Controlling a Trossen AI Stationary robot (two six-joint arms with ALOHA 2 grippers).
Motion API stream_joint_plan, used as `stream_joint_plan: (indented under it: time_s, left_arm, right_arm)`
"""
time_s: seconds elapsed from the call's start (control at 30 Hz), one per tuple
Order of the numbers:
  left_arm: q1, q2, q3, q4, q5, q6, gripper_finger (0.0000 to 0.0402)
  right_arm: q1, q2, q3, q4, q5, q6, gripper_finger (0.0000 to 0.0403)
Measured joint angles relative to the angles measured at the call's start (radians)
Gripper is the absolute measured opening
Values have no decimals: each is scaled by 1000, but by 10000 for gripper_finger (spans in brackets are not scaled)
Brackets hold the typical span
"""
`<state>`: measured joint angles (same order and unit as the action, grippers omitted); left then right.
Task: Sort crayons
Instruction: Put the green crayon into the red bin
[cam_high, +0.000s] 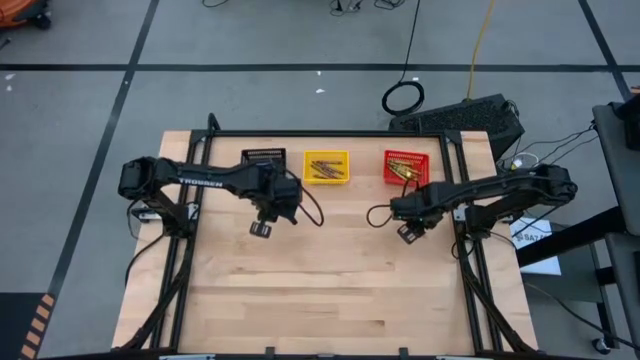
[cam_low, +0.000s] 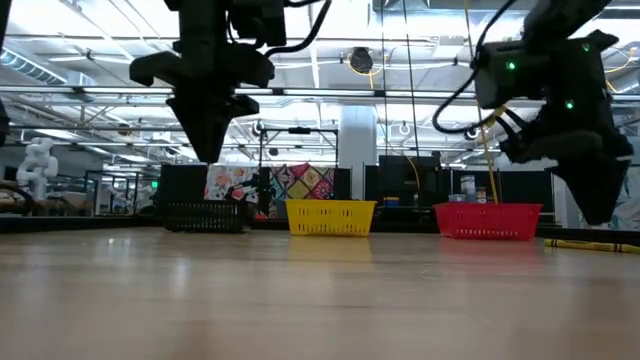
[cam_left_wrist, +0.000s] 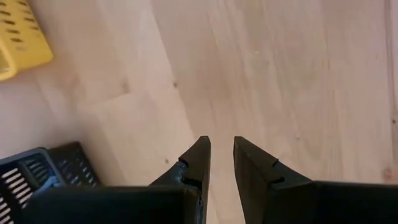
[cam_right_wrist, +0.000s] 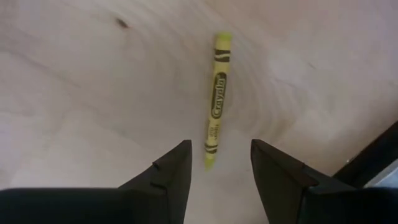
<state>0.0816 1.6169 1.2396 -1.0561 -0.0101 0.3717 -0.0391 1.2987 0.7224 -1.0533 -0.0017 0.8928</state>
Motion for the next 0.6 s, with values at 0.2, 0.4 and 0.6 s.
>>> stream_joint_plan:
  time_s: [0.2,0.4,0.6]
  left_arm:
    - [-21,0,0,5,0,0,63]
    - [-21,0,0,9,0,-1,63]
    - [-21,0,0,9,0,0,63]
  right_arm:
    - [2,2,-34,81,1,-23,149]
    - [2,2,-99,147,4,-16,149]
    - [2,-1,-139,193,1,9,145]
